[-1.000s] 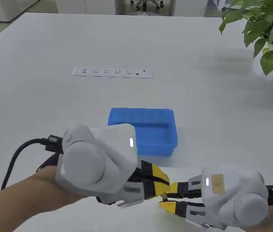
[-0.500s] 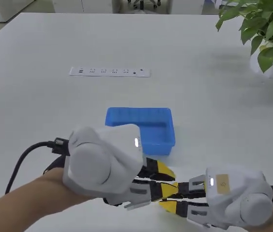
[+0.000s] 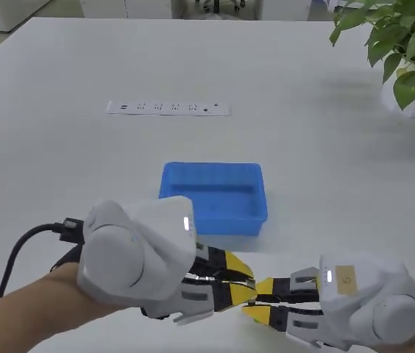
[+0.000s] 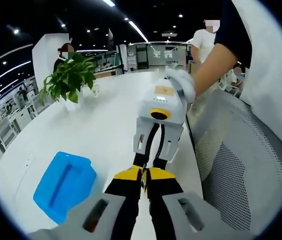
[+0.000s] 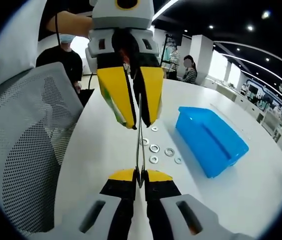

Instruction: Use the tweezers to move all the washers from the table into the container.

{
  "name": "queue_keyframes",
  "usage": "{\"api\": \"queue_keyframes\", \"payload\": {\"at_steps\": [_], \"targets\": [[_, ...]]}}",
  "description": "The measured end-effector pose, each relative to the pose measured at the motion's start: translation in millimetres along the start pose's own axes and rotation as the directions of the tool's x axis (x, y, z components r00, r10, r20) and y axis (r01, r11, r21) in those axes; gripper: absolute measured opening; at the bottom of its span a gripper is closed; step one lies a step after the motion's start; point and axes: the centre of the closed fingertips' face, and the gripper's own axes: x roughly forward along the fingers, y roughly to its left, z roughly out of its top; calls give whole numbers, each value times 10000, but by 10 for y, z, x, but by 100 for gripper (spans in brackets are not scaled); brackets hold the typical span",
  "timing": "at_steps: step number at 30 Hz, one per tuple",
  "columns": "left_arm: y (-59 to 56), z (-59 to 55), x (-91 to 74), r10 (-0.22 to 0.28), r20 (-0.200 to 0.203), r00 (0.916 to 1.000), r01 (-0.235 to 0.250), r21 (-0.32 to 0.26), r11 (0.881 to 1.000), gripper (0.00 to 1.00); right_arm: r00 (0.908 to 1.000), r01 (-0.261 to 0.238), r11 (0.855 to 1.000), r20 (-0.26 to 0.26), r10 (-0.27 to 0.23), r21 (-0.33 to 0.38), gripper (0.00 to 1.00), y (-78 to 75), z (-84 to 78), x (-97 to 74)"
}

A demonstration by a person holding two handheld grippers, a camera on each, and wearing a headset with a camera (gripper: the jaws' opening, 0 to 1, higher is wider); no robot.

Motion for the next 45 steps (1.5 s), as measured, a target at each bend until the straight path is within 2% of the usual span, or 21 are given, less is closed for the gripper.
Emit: {"api": "queue_keyframes", "payload": {"at_steps": [1, 3, 4, 6, 7, 11, 15, 18, 23, 28, 30, 35, 41, 45], "targets": [[24, 8, 0, 87, 28, 10000, -87, 51, 9999, 6, 10000, 11, 10000, 2, -11, 22, 7, -2, 1, -3], [-15, 12, 7, -164, 9, 9999, 164, 107, 9998, 6, 10000, -1, 10000, 26, 1, 66, 7, 3, 1, -6], [-10, 16, 6, -92, -52, 9999, 95, 474, 9988, 6, 10000, -25, 10000, 32, 25, 56, 7, 12, 4, -8], [-43, 35, 0, -170, -24, 9999, 171, 585, 9981, 5, 10000, -32, 10000, 82, 32, 56, 7, 20, 32, -4], [-33, 57, -10, -31, 27, 10000, 28, 836, 9965, 5, 9999, -24, 10000, 144, 23, 88, 7, 19, 57, 3], [-45, 32, -45, 8, 17, 10000, -9, 765, 9971, 5, 9998, -88, 10000, 198, 88, 21, 8, 42, 139, 87], [-80, -85, -96, 2, -146, 9999, 7, 597, 9982, 5, 9989, -446, 9982, -149, 441, -410, 8, 120, 102, 173], [-66, -84, -128, 171, 43, 9998, -172, 365, 9992, 5, 9991, -399, 9985, -130, 395, -369, 8, 104, 119, 173], [-86, -101, -169, 395, 86, 9992, -396, 177, 9991, 5, 9984, -510, 9972, -272, 495, -549, 8, 133, 135, 189], [-82, -151, -284, 929, 145, 9956, -926, -221, 9955, 5, 9982, -570, 9955, -237, 554, -757, 8, 192, 192, 236], [-88, -183, -329, 927, 167, 9956, -923, -250, 9954, 5, 9983, -565, 9953, -211, 550, -788, 9, 192, 218, 268], [-38, -246, -439, 1129, 157, 9935, -1121, -421, 9928, 5, 9978, -638, 9943, -228, 621, -855, 9, 194, 278, 347], [71, -253, -639, 1529, 478, 9871, -1478, -971, 9842, 5, 9979, -638, 9932, -10, 640, -970, 11, 161, 452, 427], [130, -290, -710, 1649, 427, 9854, -1597, -1052, 9815, 5, 9979, -637, 9934, 66, 647, -958, 12, 117, 498, 489]]}}
